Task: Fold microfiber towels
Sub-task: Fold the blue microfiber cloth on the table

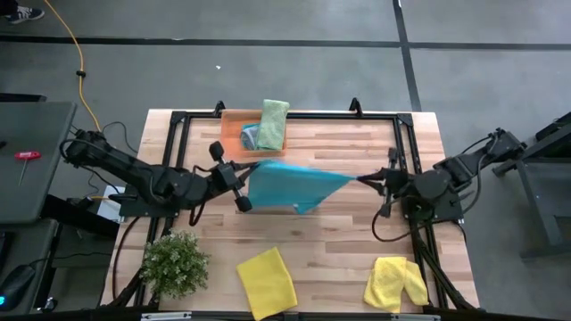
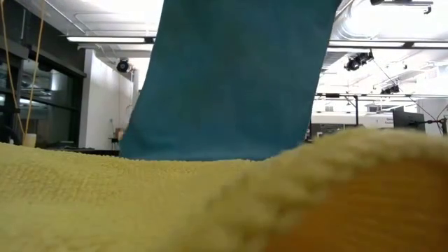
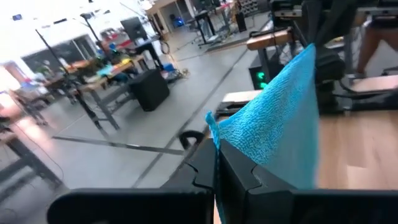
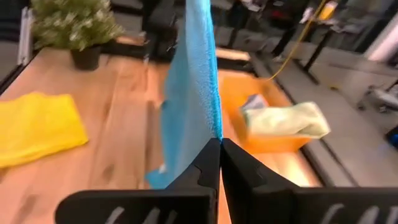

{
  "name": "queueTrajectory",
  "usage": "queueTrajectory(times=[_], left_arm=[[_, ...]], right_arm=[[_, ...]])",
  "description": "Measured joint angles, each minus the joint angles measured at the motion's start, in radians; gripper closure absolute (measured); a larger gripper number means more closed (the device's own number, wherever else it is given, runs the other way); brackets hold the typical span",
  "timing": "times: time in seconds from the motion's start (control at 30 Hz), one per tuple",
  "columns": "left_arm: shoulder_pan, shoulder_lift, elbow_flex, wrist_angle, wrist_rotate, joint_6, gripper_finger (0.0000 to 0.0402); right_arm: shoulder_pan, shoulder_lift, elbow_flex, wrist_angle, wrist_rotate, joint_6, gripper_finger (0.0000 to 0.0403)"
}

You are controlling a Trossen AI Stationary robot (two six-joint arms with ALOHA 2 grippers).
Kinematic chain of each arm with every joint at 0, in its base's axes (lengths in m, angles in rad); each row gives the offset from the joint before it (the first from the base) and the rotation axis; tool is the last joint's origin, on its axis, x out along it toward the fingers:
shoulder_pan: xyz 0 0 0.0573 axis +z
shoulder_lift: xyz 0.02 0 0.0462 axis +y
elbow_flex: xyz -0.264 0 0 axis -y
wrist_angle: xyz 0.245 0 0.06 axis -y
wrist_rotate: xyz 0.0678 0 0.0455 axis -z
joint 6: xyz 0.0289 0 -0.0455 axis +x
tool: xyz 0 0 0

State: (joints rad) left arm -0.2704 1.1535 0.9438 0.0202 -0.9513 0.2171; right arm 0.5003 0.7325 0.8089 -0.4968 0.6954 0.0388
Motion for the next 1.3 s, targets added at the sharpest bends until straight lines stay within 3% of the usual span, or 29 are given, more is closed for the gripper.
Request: queueTrajectory(times=[0.17, 0.3, 0.47, 0.63, 0.73, 0.8, 1.07, 1.3], left_arm=[[-0.044, 0.001, -0.031, 0.003, 0.115, -0.170, 0.0401], [-0.117, 0.001, -0.029, 0.130, 0.166, -0.167, 0.0401], [-0.176, 0.001, 0.049, 0.189, 0.233, -0.135, 0.0401], [-0.166, 0.001, 0.119, 0.204, 0.317, -0.119, 0.0401], [-0.121, 0.000, 0.123, 0.222, 0.304, -0.079, 0.0401], [-0.084, 0.000, 0.120, 0.177, 0.278, -0.091, 0.0401], [0.060, 0.050, -0.066, 0.114, 0.266, -0.360, 0.0401], [0.084, 0.150, -0.308, 0.197, 0.231, -0.609, 0.0401]], right_arm=[[0.005, 0.008, -0.002, -0.008, -0.128, 0.035, 0.0403], [0.038, 0.008, 0.034, 0.020, -0.254, 0.026, 0.0403], [0.098, 0.011, 0.171, 0.017, -0.260, 0.007, 0.0403], [0.123, 0.047, 0.372, -0.106, -0.111, 0.007, 0.0403], [0.103, 0.073, 0.457, -0.266, 0.071, 0.109, 0.0403], [0.080, 0.082, 0.473, -0.365, 0.123, 0.200, 0.0403], [0.002, 0.083, 0.294, -0.636, 0.059, 0.615, 0.0403], [-0.008, 0.080, -0.034, -0.526, -0.112, 0.801, 0.0402]])
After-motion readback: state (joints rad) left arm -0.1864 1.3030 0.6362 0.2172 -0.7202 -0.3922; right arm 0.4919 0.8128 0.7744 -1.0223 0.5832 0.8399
